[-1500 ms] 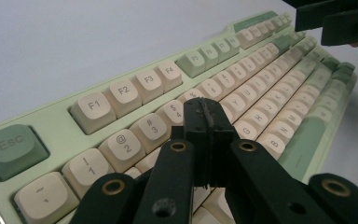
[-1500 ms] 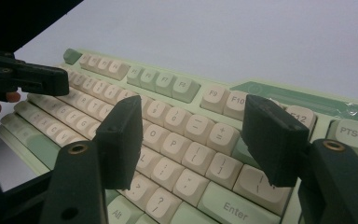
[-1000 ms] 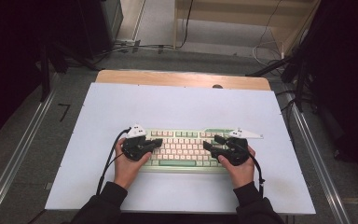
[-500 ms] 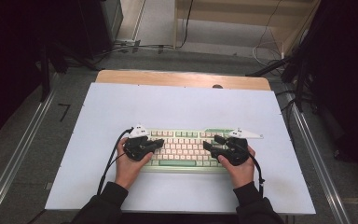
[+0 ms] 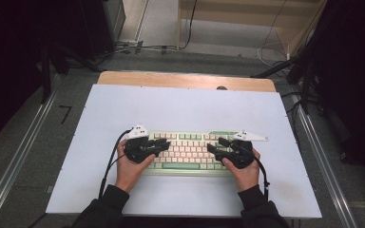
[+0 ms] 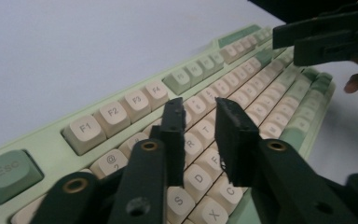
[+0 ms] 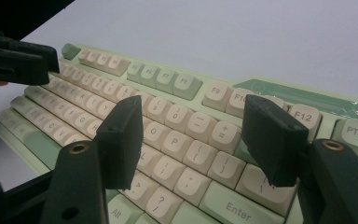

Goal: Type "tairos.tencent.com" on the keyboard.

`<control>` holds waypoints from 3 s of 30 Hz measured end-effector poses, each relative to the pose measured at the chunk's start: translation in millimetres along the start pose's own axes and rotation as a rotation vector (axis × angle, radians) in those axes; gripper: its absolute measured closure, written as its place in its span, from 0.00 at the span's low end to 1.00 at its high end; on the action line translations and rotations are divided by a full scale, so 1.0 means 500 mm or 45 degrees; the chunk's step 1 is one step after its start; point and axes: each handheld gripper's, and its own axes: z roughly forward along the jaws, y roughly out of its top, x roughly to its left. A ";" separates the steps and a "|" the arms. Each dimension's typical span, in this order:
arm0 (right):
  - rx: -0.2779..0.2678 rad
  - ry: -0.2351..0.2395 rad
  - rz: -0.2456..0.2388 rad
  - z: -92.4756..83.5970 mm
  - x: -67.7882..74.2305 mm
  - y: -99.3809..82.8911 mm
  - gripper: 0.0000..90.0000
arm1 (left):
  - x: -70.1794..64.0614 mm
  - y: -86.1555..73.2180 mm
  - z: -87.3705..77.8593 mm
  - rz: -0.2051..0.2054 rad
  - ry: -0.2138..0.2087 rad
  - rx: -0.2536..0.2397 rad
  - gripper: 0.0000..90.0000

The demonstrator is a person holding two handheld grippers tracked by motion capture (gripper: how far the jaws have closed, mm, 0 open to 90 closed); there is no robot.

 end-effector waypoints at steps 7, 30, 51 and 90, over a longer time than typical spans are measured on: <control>0.002 -0.001 -0.005 0.001 0.002 0.000 0.43 | 0.019 -0.007 -0.030 -0.045 0.038 -0.060 0.52; 0.051 0.169 -0.131 0.014 0.043 0.006 0.97 | 0.040 -0.021 -0.045 -0.151 0.097 -0.135 0.44; 0.141 0.239 -0.217 0.065 0.093 -0.002 0.97 | 0.039 -0.026 -0.041 -0.147 0.095 -0.125 0.44; 0.201 0.235 -0.287 0.090 0.116 -0.010 0.97 | 0.034 -0.030 -0.039 -0.147 0.092 -0.114 0.44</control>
